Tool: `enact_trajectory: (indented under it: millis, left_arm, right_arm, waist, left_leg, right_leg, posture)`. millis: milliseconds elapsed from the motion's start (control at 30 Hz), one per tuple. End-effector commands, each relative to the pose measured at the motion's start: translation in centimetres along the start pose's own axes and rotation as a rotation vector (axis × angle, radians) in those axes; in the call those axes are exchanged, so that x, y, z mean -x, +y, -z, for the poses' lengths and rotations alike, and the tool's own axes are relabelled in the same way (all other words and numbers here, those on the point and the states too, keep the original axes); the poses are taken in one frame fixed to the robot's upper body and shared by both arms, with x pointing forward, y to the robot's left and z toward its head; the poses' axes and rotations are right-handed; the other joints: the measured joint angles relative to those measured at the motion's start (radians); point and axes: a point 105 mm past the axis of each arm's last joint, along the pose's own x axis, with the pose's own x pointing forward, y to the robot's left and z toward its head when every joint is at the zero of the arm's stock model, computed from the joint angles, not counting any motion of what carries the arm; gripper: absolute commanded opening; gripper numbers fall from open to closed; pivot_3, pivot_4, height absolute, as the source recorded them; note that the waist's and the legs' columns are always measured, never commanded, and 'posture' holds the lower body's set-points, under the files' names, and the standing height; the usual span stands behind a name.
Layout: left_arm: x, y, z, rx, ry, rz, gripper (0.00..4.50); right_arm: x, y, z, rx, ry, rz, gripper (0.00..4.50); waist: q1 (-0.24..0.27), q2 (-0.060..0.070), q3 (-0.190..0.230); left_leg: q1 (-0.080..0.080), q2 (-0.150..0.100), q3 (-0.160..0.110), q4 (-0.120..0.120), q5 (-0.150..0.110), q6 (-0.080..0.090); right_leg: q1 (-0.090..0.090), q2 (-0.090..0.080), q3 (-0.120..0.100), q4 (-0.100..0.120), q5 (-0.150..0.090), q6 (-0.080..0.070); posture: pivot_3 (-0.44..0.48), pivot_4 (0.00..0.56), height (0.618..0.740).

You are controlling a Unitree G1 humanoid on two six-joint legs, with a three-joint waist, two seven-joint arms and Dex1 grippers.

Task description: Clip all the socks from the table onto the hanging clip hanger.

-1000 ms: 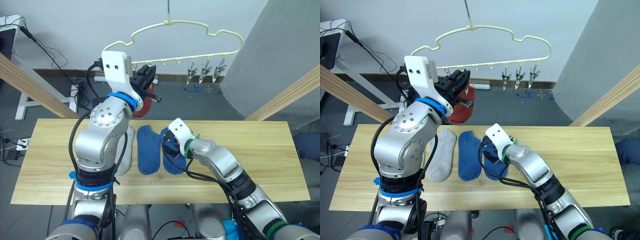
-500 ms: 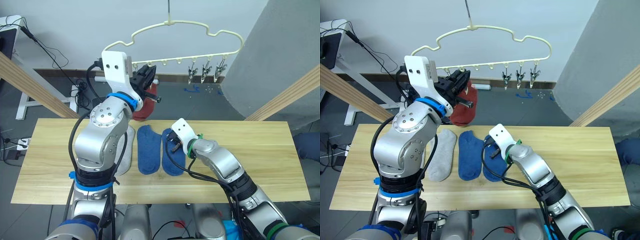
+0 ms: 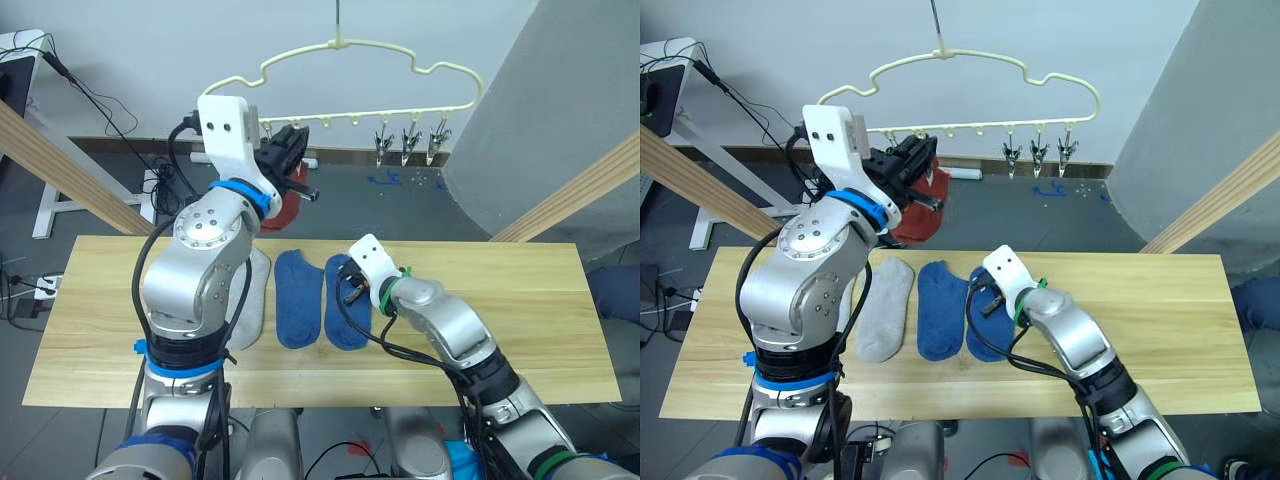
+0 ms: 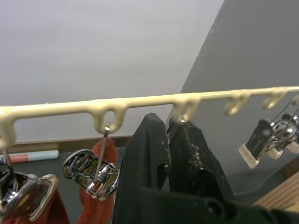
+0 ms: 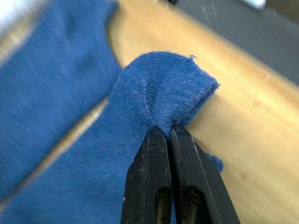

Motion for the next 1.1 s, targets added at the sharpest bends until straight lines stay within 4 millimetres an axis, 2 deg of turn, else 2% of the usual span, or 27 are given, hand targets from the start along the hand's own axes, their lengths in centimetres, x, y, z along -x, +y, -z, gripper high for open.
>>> enact_trajectory:
  millis: [33,100,233,333,533,1100]
  left_arm:
    - [0.3,0.2,-1.7,0.054,-0.046,0.014,0.19]
    - [0.3,0.2,-2.2,0.095,-0.051,0.034,0.19]
    - [0.4,0.2,-2.5,0.119,-0.045,0.052,0.19]
    - [0.5,-0.5,-2.8,0.162,-0.031,0.107,0.19]
    - [0.5,-0.5,-2.9,0.191,-0.006,0.128,0.19]
    - [0.6,-0.3,-3.1,0.208,-0.005,0.117,0.19]
  right_arm:
    - [2.5,1.5,-3.7,-0.045,-0.198,-0.135,0.03]
    - [3.7,1.8,-4.8,-0.077,-0.260,-0.191,0.03]
    - [4.3,2.2,-5.8,-0.090,-0.300,-0.242,0.03]
    - [4.9,3.0,-7.8,-0.095,-0.380,-0.316,0.03]
    - [4.6,2.8,-9.9,-0.111,-0.446,-0.331,0.03]
    - [3.8,0.7,-11.5,-0.116,-0.489,-0.269,0.03]
  waist:
    - [0.001,0.000,0.000]
    - [0.004,0.000,0.000]
    - [0.004,0.000,0.000]
    - [0.003,0.000,0.000]
    - [0.004,0.000,0.000]
    - [0.007,0.000,0.000]
  left_leg:
    - [0.000,0.000,0.000,0.000,0.000,0.000]
    - [0.000,0.000,-0.001,0.000,0.000,0.000]
    - [0.000,0.000,-0.001,0.000,0.000,0.000]
    - [0.000,0.000,-0.001,0.000,0.000,0.000]
    - [0.000,0.000,-0.001,0.000,0.001,-0.001]
    - [0.000,0.000,-0.001,0.000,0.003,-0.005]
  right_leg:
    - [0.000,0.000,0.000,0.000,0.000,0.000]
    - [0.000,0.000,0.000,0.000,0.000,0.000]
    - [0.000,0.000,-0.001,0.000,0.000,0.000]
    - [0.000,0.000,-0.001,0.001,0.000,0.000]
    - [0.000,0.000,-0.001,0.001,0.000,0.000]
    - [0.000,0.000,-0.001,0.002,0.000,0.000]
  posture:
    - [-0.158,0.387,0.740]
    - [-0.154,0.384,0.740]
    - [-0.151,0.383,0.740]
    - [-0.147,0.375,0.740]
    - [-0.147,0.370,0.740]
    - [-0.137,0.366,0.740]
